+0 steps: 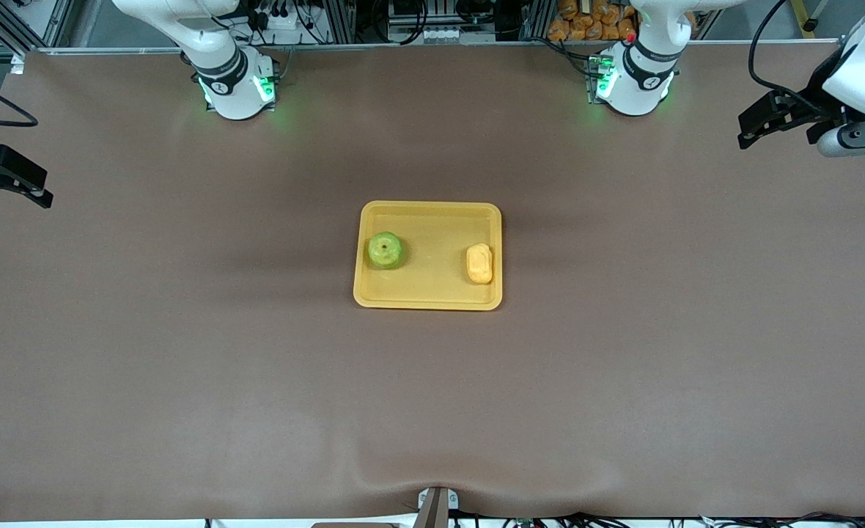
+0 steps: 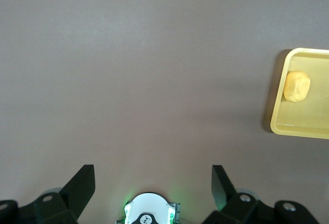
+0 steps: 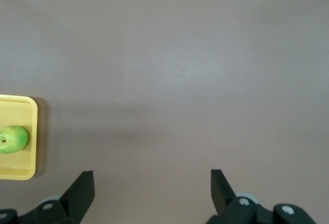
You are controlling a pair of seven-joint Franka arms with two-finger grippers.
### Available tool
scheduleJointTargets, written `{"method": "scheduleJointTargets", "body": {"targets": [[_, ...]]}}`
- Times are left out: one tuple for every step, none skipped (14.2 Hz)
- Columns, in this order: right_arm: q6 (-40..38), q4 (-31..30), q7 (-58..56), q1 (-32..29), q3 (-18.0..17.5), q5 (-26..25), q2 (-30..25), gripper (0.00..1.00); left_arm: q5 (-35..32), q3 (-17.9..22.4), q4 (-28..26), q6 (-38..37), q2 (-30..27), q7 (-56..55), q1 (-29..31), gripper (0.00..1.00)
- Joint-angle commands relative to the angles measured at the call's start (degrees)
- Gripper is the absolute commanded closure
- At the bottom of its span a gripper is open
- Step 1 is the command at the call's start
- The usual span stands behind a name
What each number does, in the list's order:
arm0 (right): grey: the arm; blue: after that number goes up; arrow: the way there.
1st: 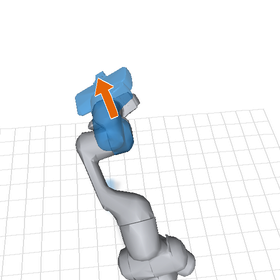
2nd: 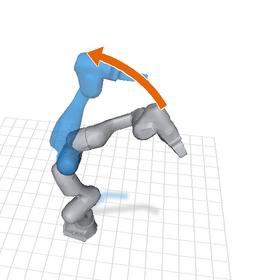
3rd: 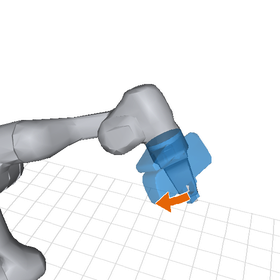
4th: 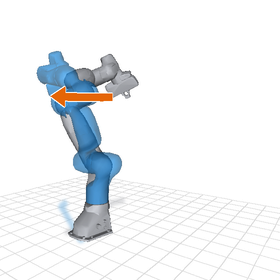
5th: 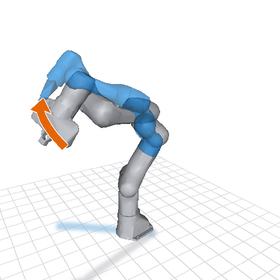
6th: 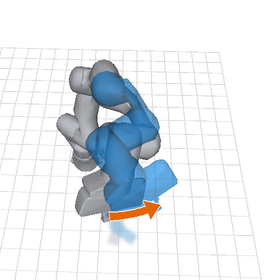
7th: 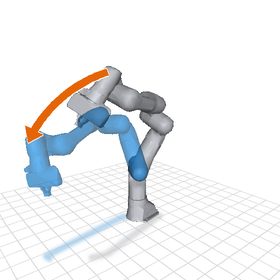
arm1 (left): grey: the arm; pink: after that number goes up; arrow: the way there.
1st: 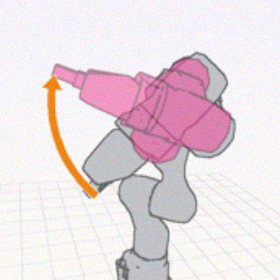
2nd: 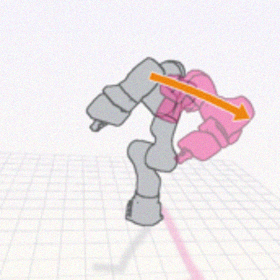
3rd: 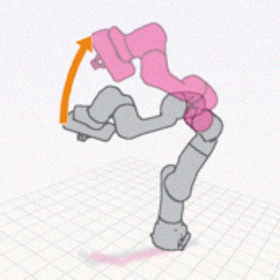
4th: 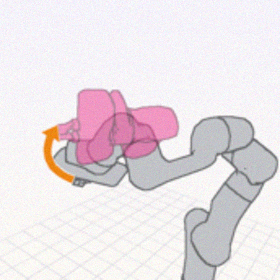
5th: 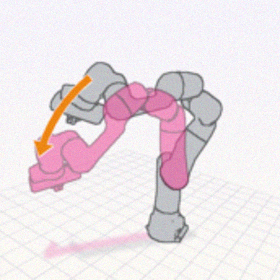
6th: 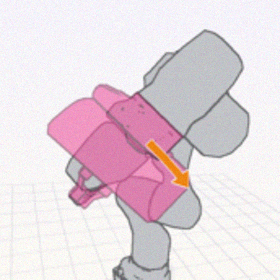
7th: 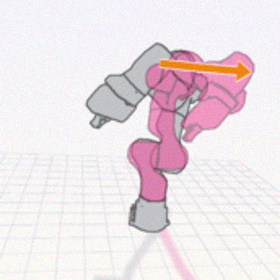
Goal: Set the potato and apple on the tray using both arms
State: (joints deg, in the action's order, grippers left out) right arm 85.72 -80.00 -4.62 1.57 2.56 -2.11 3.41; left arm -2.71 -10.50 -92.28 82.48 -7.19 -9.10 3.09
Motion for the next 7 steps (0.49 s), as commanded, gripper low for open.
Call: {"method": "scheduleJointTargets", "body": {"targets": [[-2.1, -0.2, 0.8, 0.5, -0.3, -0.7, -0.3, 0.0, 1.2, 0.1, -0.3, 0.7, -1.1, 1.5, 0.4, 0.0], [-2.2, -0.3, 0.8, 0.6, -0.3, -0.7, -0.3, 0.0, 1.2, 0.1, -0.1, 0.7, -1.0, 1.8, 0.4, 0.0], [-2.1, -0.3, 0.8, 0.6, -0.3, -0.6, -0.3, 0.0, 1.2, 0.1, 0.0, 0.7, -0.9, 1.8, 0.3, 0.0], [-2.1, -0.3, 0.8, 0.6, -0.3, -0.6, -0.3, 0.0, 1.2, 0.2, 0.1, 0.7, -0.9, 1.9, 0.3, 0.0], [-2.1, -0.3, 0.8, 0.6, -0.3, -0.6, -0.3, 0.0, 1.2, 0.2, 0.6, 0.6, -0.8, 1.9, 0.4, 0.0], [-2.1, -0.3, 0.8, 0.6, -0.3, -0.6, -0.3, 0.0, 1.2, 0.2, 1.1, 0.5, -0.7, 1.9, 0.4, 0.0], [-2.0, -0.2, 0.8, 0.6, -0.3, -0.6, -0.3, 0.0, 1.1, 0.2, 1.1, 0.5, -0.7, 1.9, 0.4, 0.0]]}}
